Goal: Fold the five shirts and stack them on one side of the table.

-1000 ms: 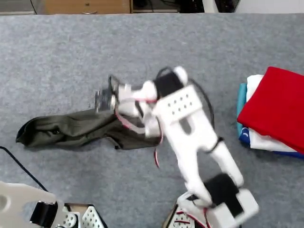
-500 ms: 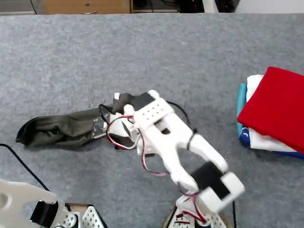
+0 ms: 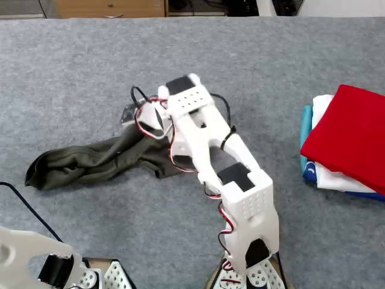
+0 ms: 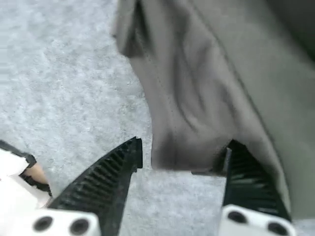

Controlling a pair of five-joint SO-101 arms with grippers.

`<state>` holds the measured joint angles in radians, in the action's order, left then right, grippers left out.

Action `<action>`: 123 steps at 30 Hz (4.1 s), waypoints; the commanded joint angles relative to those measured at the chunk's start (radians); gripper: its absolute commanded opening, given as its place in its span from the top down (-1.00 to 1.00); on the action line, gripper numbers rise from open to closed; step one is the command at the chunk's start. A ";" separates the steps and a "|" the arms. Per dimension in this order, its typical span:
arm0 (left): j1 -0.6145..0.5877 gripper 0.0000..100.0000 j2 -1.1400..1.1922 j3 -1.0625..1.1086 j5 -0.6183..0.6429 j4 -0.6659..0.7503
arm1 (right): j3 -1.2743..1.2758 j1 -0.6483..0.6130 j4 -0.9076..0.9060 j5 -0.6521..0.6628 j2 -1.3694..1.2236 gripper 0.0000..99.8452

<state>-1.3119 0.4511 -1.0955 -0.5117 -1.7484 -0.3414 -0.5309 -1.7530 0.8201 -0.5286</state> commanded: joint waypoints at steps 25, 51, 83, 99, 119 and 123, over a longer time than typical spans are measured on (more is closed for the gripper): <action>-0.011 0.64 -0.012 -0.006 0.021 -0.009 | 0.309 0.077 0.203 -0.012 0.077 0.45; -0.015 0.64 0.087 -0.017 0.021 -0.008 | -0.022 0.088 0.123 -0.015 -0.252 0.79; 0.253 0.64 0.082 -0.117 0.023 -0.012 | -0.239 0.374 -0.028 -0.083 0.315 1.00; 0.557 0.64 -0.056 0.075 -0.049 -0.015 | -0.209 0.438 -0.032 -0.100 0.509 1.00; 1.106 0.63 -1.044 1.649 -0.318 -0.009 | -0.033 0.438 -0.029 -0.123 0.510 1.00; 1.252 0.63 -1.053 1.809 -0.331 0.029 | -0.025 0.440 -0.029 -0.123 0.510 1.00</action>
<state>-0.1565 -0.5723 0.6214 -0.8309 -1.7453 -0.3690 -0.1074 -1.7637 0.7081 -0.0683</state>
